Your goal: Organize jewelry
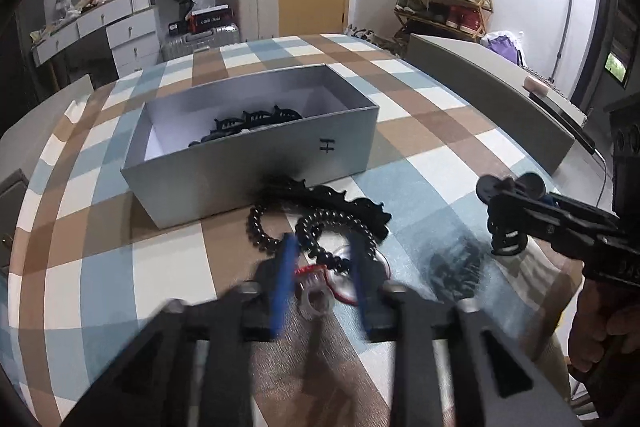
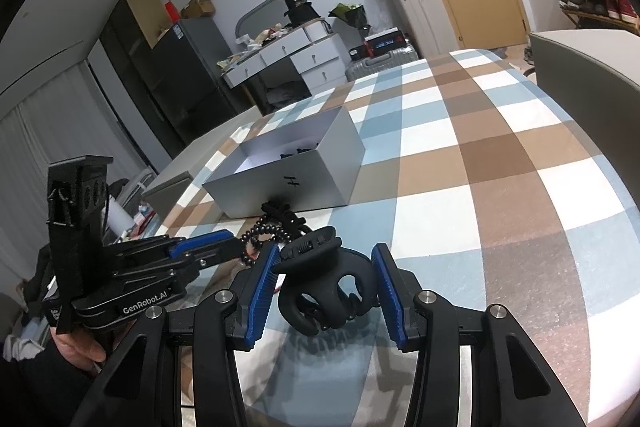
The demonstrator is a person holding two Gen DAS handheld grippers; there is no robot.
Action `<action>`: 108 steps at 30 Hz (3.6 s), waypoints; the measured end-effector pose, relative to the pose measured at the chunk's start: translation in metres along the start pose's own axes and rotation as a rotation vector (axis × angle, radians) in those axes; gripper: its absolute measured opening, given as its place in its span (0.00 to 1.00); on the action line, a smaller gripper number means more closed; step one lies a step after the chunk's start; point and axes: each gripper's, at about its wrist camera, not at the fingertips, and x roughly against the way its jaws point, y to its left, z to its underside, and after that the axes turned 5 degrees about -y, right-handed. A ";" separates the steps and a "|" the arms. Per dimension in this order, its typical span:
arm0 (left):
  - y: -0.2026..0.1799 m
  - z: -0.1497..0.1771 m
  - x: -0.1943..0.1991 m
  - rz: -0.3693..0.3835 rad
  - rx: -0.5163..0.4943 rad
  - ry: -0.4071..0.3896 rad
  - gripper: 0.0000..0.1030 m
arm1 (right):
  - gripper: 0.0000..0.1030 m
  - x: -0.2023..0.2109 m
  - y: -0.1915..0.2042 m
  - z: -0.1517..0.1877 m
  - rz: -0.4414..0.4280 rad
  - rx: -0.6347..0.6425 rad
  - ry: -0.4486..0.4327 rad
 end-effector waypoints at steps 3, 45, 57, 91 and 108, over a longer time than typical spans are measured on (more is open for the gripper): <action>-0.002 -0.003 0.004 -0.007 -0.017 -0.043 0.74 | 0.45 -0.001 0.000 0.001 -0.002 -0.002 0.005; -0.022 0.000 0.000 0.106 -0.140 0.004 0.58 | 0.45 -0.001 0.002 0.003 -0.007 -0.002 0.014; -0.035 0.006 -0.025 0.058 -0.240 0.115 0.64 | 0.45 -0.001 0.000 0.003 -0.015 -0.011 0.014; -0.034 -0.001 -0.029 0.105 -0.220 0.215 0.16 | 0.45 0.000 -0.005 0.003 -0.019 -0.023 0.007; -0.026 -0.029 0.026 0.187 -0.162 0.082 0.05 | 0.45 0.005 -0.005 -0.001 -0.037 -0.054 -0.002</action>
